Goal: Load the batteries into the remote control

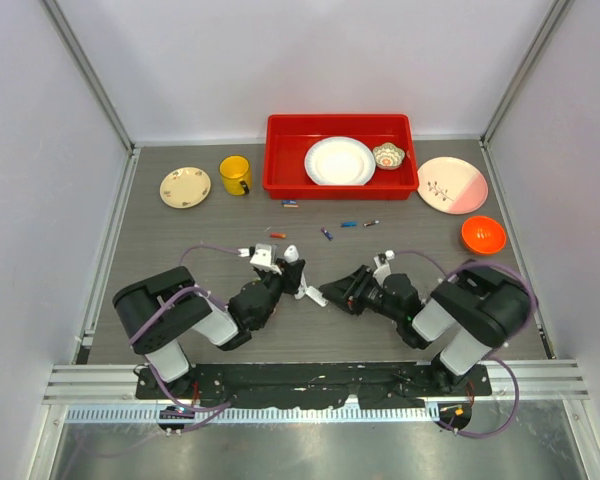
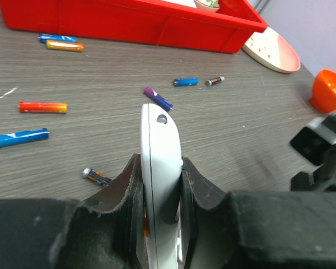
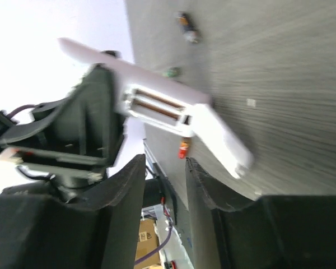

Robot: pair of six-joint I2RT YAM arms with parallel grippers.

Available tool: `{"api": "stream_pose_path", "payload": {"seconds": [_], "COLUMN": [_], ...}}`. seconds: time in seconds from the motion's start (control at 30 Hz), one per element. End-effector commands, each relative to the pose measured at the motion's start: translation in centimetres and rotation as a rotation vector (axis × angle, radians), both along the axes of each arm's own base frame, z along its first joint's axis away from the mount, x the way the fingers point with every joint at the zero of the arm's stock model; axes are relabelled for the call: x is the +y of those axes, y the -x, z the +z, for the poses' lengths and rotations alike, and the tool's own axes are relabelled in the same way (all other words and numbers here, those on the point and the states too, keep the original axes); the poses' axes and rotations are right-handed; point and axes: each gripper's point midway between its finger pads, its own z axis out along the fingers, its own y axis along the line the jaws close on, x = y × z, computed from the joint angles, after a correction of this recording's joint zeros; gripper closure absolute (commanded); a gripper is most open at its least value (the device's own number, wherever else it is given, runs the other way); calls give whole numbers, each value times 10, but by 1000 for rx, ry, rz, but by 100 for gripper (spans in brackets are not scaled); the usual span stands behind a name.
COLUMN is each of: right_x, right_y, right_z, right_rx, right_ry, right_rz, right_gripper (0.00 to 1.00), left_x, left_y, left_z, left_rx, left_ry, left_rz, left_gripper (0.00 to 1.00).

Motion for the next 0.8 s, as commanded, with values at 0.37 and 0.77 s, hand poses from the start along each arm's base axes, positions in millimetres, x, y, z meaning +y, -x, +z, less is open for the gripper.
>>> {"api": "stream_pose_path", "payload": {"seconds": [0.37,0.77], "right_x": [-30,-24], "right_y": [-32,-10], "right_z": [98,137], "right_rx": [-480,-635], "right_ry": [478,407], "right_rz": [38,139], "right_gripper": [50,41], "left_x": [30,2], "left_y": [-3,23], "left_z": [102,152], "left_rx": [-216,201], "left_ry": [226,564], "left_rz": [118,-369], "left_gripper": [100,100]}}
